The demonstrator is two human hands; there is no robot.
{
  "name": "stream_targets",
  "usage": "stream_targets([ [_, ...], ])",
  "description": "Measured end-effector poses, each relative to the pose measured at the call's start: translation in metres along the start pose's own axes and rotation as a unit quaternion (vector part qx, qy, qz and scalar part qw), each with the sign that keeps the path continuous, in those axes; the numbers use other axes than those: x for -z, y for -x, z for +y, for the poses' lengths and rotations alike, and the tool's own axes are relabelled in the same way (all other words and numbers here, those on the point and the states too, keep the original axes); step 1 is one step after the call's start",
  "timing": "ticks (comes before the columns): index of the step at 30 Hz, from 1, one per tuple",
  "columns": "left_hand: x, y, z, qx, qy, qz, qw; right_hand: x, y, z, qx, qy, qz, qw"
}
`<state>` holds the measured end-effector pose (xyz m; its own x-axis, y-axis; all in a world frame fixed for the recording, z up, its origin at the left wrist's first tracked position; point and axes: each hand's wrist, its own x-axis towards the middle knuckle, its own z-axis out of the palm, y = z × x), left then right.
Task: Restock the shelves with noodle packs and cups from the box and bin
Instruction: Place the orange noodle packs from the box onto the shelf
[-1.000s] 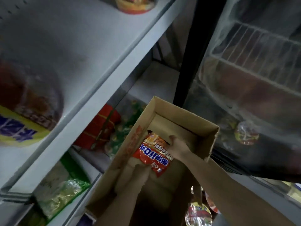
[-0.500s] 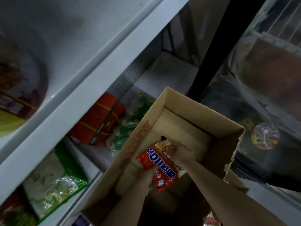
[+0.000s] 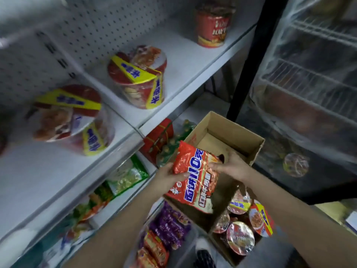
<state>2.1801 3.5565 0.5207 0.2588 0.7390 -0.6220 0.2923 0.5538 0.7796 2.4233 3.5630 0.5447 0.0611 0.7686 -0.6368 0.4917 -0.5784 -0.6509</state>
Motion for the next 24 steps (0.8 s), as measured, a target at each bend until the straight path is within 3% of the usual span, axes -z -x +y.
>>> stream_targets([
  [6,0.074,0.178,-0.007,-0.081,-0.15,-0.063,0.983,-0.069,0.138,-0.053,0.111,0.187,-0.161,0.963],
  [9,0.114,0.278,-0.019,-0.091,-0.189,-0.032,0.977,-0.133,0.214,-0.078,0.158,0.166,-0.227,0.946],
  [12,0.152,0.375,-0.035,-0.113,-0.23,0.093,0.962,-0.195,0.278,-0.104,0.209,0.103,-0.255,0.938],
  [15,0.188,0.464,-0.054,-0.148,-0.342,0.294,0.88,-0.245,0.333,-0.145,0.256,0.084,-0.266,0.926],
  [19,0.221,0.568,-0.086,-0.249,-0.206,0.491,0.809,-0.293,0.4,-0.207,0.314,0.083,-0.262,0.909],
  [21,0.232,0.61,-0.102,-0.26,-0.139,0.54,0.788,-0.313,0.431,-0.237,0.356,0.07,-0.253,0.897],
  [24,0.243,0.662,-0.116,-0.248,-0.102,0.535,0.801,-0.338,0.474,-0.278,0.409,0.048,-0.272,0.87],
])
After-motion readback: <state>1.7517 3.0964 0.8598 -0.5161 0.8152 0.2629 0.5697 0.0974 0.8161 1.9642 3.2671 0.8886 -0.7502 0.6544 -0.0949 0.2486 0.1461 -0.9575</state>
